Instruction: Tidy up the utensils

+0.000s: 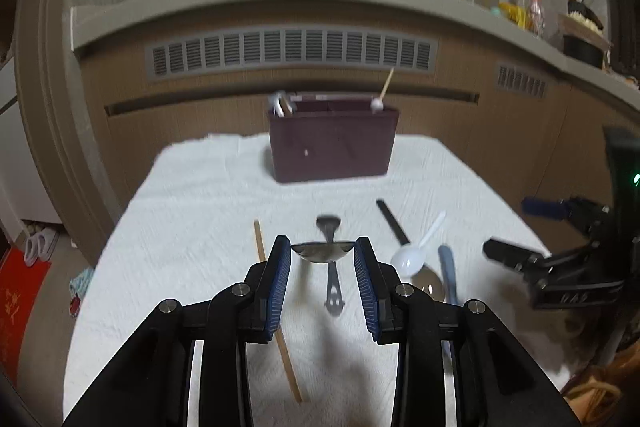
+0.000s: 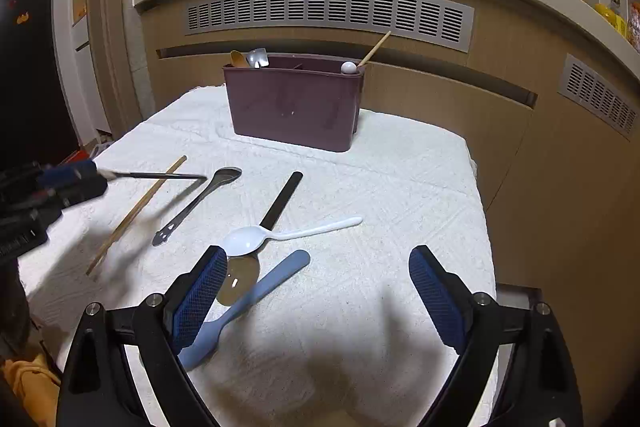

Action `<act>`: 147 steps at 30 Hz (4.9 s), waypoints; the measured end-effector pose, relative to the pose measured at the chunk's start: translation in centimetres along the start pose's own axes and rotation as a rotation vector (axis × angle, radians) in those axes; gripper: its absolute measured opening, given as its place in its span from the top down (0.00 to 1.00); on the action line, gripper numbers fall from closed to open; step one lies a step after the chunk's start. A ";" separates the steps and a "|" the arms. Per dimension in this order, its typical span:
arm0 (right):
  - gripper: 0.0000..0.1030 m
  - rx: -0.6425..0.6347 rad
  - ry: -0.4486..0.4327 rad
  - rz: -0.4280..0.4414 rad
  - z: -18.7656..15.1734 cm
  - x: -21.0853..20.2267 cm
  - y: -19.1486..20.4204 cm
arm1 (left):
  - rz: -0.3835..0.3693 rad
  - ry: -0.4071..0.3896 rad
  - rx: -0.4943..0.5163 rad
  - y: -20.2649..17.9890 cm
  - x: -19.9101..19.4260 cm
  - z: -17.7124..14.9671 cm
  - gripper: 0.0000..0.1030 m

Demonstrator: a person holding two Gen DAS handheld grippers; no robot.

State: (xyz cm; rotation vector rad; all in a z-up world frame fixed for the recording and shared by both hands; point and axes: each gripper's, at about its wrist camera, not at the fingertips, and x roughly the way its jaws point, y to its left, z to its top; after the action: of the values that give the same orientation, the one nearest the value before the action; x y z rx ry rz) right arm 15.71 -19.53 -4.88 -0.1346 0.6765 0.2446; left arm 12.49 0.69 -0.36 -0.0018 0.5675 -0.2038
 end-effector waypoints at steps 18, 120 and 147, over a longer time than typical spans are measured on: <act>0.32 -0.488 0.134 0.235 1.2 4.2 4.0 | 0.000 -0.086 -0.069 3.7 -1.6 4.1 0.67; 0.60 -0.002 -0.066 -0.011 17.8 10.2 0.4 | -0.074 0.029 -0.065 3.9 18.6 16.0 0.54; 0.12 -0.171 -0.026 -0.148 3.4 0.6 1.4 | -0.151 0.291 0.047 -0.2 13.0 2.9 0.35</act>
State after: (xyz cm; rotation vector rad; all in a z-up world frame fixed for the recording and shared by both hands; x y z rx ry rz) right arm 17.81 -17.37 -2.67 -0.3430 0.6160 0.1615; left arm 24.71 -2.18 -4.88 0.0312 0.8535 -0.3682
